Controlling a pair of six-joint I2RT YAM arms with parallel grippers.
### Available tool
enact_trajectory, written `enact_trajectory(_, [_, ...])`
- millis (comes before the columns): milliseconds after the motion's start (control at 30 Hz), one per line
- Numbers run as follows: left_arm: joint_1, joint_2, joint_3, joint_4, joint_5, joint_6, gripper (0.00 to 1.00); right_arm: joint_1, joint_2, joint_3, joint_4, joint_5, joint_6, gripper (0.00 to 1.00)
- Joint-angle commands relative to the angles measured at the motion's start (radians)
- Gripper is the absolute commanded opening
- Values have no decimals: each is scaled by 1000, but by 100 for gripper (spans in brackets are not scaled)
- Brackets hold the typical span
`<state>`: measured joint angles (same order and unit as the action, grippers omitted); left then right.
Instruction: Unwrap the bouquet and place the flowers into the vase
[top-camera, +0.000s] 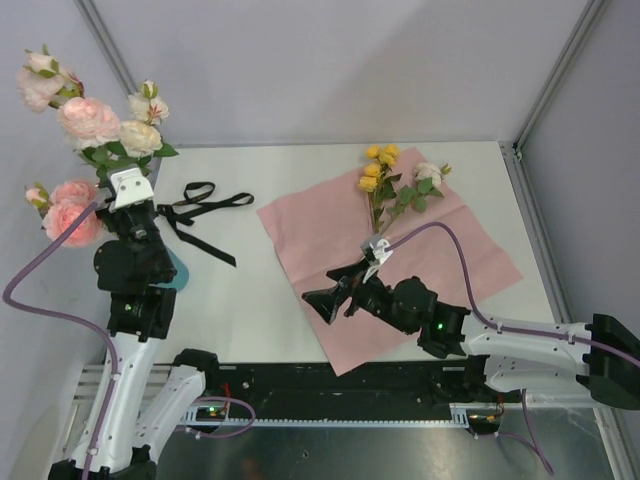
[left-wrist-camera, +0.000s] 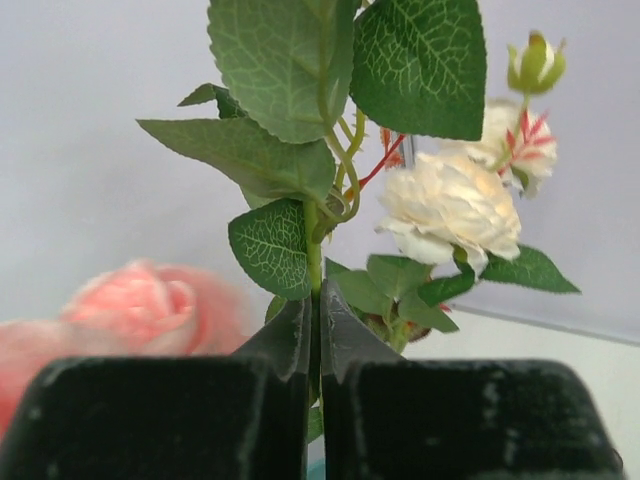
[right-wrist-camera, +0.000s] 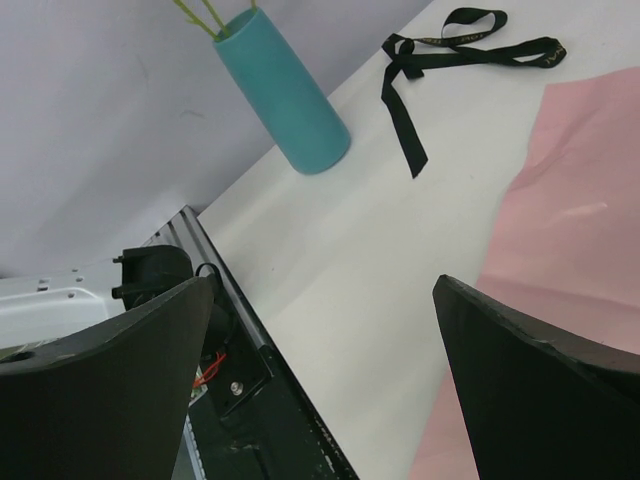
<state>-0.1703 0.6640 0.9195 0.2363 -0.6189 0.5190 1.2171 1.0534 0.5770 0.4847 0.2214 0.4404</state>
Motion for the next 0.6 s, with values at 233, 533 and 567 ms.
enact_trajectory(233, [15,-8,-125,19,11,-129,49,-6,-57,-3,-20,105,22,99])
enact_trajectory(533, [14,-152,-125,-273,123,-295,98,-42,-54,-3,-85,136,77,99])
enact_trajectory(567, [14,-167,-121,-294,137,-307,98,-47,-52,-3,-91,136,80,99])
